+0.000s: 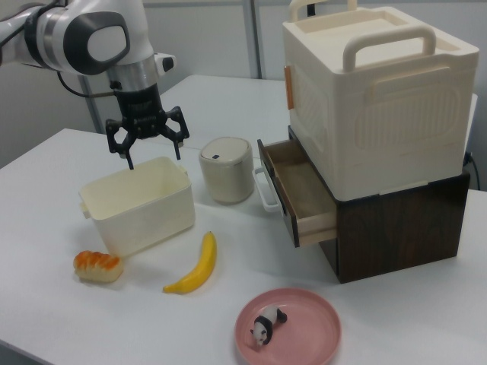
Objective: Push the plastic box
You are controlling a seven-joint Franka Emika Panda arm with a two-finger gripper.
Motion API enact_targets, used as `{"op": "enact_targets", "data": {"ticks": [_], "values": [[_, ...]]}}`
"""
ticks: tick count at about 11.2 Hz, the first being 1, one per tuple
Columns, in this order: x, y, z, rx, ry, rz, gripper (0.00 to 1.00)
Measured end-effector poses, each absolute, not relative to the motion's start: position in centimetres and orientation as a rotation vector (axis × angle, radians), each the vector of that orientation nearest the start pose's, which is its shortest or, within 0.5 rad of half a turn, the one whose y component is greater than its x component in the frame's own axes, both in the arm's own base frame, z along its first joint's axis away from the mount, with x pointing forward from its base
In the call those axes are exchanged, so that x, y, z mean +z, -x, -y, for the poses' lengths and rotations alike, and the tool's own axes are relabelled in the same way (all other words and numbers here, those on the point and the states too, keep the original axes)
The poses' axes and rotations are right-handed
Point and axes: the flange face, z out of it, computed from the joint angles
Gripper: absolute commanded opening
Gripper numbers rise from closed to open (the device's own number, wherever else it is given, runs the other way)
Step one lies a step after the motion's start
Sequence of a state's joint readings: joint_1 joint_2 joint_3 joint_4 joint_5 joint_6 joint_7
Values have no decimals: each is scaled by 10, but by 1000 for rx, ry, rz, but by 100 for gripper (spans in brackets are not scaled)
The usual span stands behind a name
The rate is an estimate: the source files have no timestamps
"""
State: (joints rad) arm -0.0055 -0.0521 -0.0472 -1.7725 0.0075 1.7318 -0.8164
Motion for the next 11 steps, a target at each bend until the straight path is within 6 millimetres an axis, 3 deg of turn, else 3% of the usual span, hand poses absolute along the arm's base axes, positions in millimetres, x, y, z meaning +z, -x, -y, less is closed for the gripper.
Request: {"op": "enact_targets", "data": {"ticks": [5,11], "values": [[545,-541,36,54,2703,1549,100],[495,-541,26,191,2588,1640,100]]}}
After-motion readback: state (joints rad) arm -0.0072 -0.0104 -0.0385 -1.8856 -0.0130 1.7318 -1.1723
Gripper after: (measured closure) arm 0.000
